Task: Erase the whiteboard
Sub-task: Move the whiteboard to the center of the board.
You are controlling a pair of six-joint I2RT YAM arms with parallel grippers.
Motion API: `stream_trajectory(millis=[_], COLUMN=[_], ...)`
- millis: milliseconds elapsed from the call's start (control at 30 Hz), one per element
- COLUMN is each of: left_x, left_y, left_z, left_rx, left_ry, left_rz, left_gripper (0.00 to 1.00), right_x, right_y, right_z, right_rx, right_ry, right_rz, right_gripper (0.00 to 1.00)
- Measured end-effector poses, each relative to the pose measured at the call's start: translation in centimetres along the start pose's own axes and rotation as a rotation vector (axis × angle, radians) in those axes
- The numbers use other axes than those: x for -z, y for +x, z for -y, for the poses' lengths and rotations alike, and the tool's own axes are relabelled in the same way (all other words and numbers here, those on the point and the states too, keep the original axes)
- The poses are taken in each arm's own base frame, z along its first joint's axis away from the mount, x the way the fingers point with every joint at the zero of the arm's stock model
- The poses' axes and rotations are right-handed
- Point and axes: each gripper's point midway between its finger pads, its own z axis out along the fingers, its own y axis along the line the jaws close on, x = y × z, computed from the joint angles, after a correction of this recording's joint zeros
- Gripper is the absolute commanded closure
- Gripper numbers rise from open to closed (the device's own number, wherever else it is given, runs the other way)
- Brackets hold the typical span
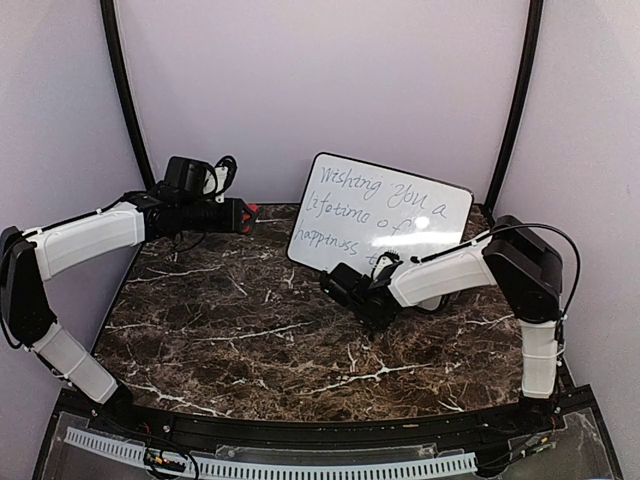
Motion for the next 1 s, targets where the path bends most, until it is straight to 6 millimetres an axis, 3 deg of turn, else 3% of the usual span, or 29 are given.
stream_trajectory(millis=[100,633,1000], left_x=[0.0,0.0,0.2], left_y=[0.0,0.0,-0.2], left_z=[0.0,-0.3,-0.6], left_rx=[0.000,0.000,0.000], left_ry=[-0.002,-0.018,-0.034], left_rz=[0.000,0.004,0.015], left_gripper=[0.62,0.62,0.62], right_x=[0.0,0.6,4.5], right_y=[0.0,0.4,3.5], right_z=[0.2,0.3,-1.7], right_rx=[0.015,0.078,0.135], right_ry=[0.006,0.017,-0.040], right_rz=[0.007,0.057,0.052], right_gripper=[1.00,1.00,1.00])
